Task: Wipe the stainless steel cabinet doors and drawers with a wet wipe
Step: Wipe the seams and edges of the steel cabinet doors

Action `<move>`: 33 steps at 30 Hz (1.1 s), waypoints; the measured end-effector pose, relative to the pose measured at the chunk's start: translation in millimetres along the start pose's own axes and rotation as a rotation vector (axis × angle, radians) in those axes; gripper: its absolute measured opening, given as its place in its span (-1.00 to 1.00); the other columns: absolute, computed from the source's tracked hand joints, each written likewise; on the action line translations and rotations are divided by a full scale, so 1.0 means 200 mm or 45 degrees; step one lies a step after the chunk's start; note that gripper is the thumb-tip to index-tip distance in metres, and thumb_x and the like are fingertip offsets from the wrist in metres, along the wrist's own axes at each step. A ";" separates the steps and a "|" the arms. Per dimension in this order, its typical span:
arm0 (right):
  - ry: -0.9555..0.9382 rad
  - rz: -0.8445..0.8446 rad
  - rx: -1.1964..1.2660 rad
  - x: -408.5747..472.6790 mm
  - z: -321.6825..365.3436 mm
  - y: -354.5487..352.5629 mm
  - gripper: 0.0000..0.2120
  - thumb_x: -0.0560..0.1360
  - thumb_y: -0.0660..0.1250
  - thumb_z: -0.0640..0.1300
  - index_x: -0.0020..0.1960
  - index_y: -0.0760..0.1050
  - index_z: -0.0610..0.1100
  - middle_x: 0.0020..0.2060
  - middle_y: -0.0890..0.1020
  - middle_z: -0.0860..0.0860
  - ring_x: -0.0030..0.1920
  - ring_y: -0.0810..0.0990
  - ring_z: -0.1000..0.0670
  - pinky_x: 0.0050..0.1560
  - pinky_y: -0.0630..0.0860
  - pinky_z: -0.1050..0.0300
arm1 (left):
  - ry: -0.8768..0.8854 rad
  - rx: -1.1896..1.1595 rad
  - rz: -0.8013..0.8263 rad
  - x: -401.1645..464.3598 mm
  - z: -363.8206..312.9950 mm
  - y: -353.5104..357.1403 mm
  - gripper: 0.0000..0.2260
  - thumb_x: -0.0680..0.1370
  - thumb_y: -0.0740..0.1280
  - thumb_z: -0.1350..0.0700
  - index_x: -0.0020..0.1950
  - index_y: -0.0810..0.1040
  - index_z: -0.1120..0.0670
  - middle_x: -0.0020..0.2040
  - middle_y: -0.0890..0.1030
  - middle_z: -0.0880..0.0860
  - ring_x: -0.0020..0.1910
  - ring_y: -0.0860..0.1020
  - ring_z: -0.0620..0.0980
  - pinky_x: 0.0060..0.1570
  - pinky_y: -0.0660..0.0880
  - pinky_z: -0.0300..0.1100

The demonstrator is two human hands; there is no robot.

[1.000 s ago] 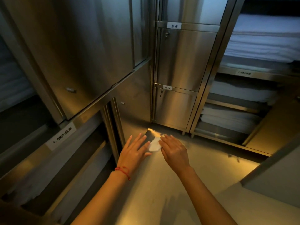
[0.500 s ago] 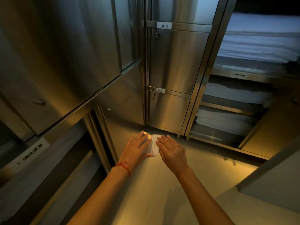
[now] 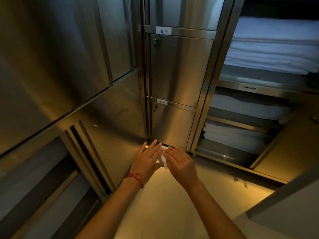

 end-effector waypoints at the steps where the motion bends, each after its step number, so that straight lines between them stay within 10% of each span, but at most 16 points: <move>1: -0.002 0.001 0.004 0.00 -0.02 0.00 -0.66 0.20 0.62 -0.24 -0.06 0.66 -0.25 -0.08 0.69 -0.15 -0.02 0.67 -0.08 0.15 0.47 0.02 | -0.006 -0.009 -0.006 0.01 -0.01 0.01 -0.45 0.03 0.67 0.08 -0.05 0.67 0.23 -0.03 0.68 0.18 -0.03 0.64 0.20 -0.19 0.52 0.26; 33: 0.067 0.108 0.014 0.57 -0.61 0.77 -0.61 0.17 0.64 -0.24 -0.04 0.64 -0.28 -0.12 0.69 -0.16 -0.11 0.69 -0.08 -0.04 0.60 0.01 | 0.057 -0.075 -0.318 0.70 0.77 0.38 -0.49 -0.01 0.68 0.27 -0.09 0.69 0.20 -0.09 0.69 0.14 -0.07 0.66 0.12 -0.15 0.57 0.16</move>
Point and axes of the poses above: each hand's wrist, its own x-axis towards the middle knuckle, its own y-axis out of the palm, z = x × y, the point moved 10 cm from there along x, towards the middle knuckle
